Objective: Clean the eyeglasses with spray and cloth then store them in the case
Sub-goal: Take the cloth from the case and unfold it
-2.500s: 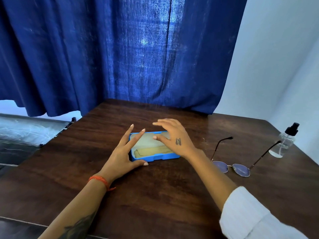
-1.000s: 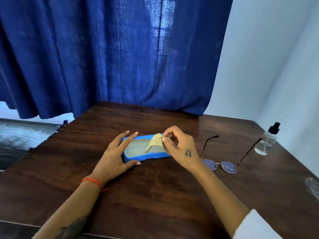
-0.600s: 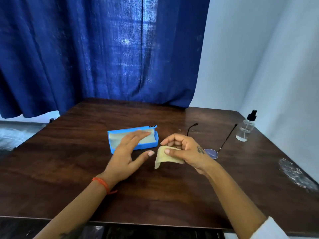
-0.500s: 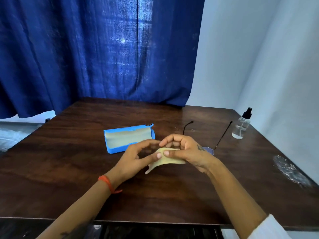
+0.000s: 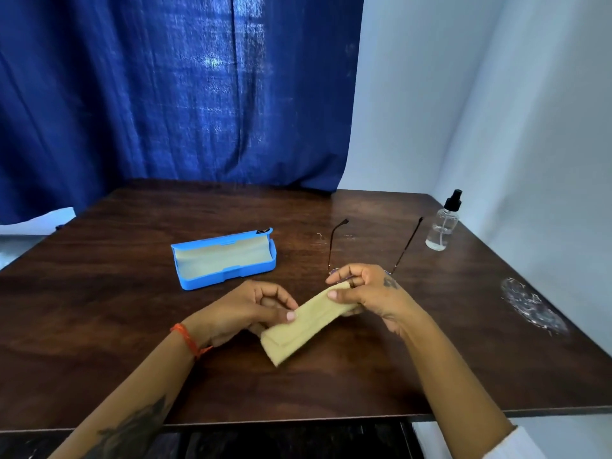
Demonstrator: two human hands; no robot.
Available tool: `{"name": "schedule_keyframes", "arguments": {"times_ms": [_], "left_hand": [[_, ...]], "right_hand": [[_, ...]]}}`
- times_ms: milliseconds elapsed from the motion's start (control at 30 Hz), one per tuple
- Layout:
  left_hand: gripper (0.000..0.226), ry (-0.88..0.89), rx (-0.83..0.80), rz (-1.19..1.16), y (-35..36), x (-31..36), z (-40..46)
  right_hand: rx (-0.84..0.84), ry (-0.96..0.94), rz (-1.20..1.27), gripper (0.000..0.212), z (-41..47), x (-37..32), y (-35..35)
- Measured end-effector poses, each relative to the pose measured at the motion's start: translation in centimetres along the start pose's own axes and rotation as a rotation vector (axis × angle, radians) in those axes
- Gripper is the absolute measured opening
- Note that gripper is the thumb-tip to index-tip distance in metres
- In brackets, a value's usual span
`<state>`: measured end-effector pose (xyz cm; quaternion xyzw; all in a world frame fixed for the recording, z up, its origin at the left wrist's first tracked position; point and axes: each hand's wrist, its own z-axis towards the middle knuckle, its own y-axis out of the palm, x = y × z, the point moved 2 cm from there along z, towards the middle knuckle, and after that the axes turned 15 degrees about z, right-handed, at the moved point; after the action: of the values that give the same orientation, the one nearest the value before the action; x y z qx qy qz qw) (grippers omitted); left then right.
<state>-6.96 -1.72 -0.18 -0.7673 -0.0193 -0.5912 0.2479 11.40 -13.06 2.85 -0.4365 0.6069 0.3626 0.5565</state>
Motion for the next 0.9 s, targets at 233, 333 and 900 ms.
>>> {"name": "schedule_keyframes", "arguments": {"times_ms": [233, 333, 900], "left_hand": [[0.022, -0.052, -0.088, 0.191, 0.2, 1.1, 1.0], [0.028, 0.02, 0.134, 0.168, 0.0, 1.0, 1.8], [0.024, 0.305, 0.427, 0.703, 1.6, 0.2, 1.9]], "right_hand": [[0.046, -0.053, -0.409, 0.023, 0.4, -0.2, 0.3], [0.133, -0.187, -0.548, 0.029, 0.4, -0.1, 0.8], [0.164, -0.535, -0.565, 0.009, -3.0, 2.1, 2.4]]}}
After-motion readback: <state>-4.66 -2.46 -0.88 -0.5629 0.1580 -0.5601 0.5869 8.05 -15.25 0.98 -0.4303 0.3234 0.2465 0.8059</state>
